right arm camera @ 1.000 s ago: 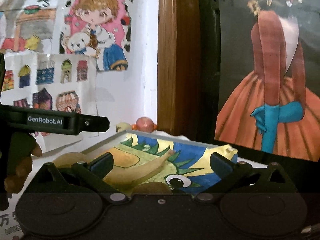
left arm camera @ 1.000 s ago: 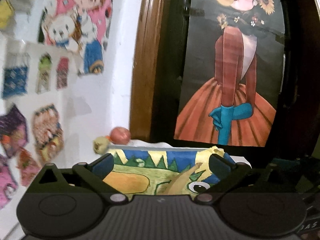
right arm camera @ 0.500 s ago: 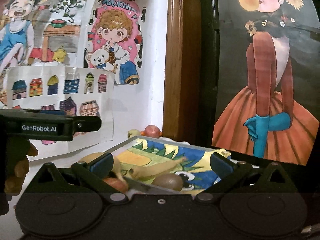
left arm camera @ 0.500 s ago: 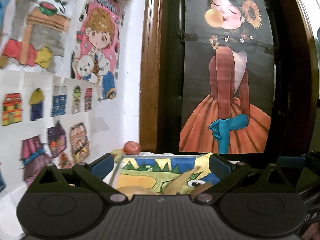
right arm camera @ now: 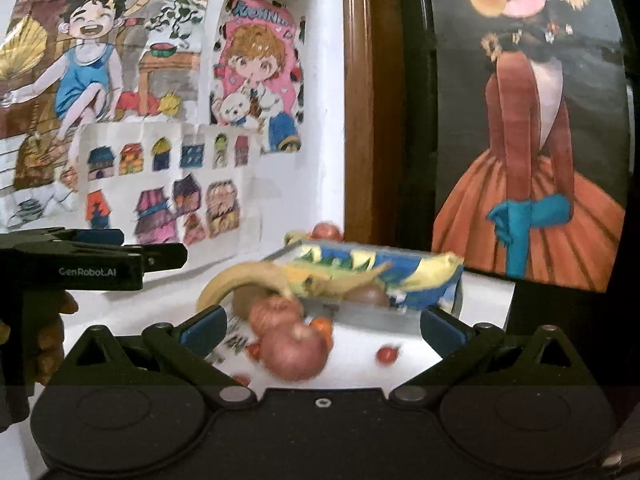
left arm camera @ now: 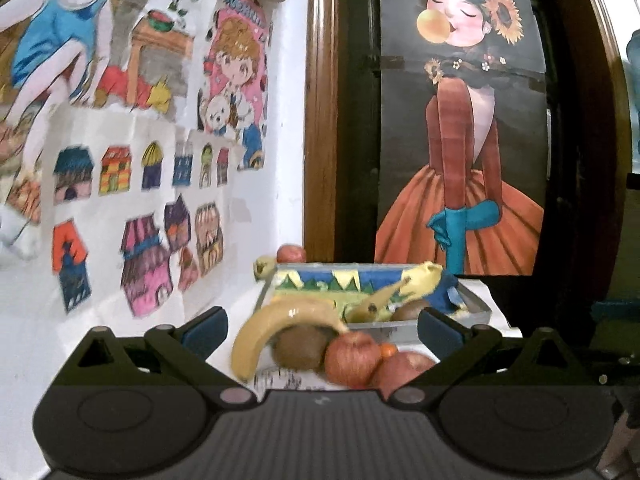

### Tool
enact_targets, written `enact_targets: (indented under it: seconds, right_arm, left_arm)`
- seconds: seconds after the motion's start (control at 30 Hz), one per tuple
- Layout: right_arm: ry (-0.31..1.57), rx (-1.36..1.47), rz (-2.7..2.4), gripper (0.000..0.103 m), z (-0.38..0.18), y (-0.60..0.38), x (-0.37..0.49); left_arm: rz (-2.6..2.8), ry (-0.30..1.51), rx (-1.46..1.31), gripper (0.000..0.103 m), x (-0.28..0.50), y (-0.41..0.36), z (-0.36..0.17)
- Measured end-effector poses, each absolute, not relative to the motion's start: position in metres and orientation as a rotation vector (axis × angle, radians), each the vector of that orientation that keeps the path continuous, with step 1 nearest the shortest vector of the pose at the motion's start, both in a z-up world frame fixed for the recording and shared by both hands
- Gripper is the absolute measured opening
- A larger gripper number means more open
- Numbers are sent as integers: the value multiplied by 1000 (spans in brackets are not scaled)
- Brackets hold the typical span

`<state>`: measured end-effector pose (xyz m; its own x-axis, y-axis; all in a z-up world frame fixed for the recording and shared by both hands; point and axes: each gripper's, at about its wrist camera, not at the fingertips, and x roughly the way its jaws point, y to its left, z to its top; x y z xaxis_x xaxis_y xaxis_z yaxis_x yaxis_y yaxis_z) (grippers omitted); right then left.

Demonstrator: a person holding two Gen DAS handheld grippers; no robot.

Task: Organize fruits
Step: 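Withdraw both open tools from the tray back toward the fruit pile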

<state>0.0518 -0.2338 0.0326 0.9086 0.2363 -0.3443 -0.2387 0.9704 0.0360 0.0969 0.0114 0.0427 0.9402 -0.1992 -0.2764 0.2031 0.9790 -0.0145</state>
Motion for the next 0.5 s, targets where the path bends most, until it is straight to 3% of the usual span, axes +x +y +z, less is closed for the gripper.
enact_targets:
  seconds: [0.5]
  right_arm:
    - [510,-12,227,102,-2,-223,41]
  left_arm:
    - [-213,438,41,103,80,24,3]
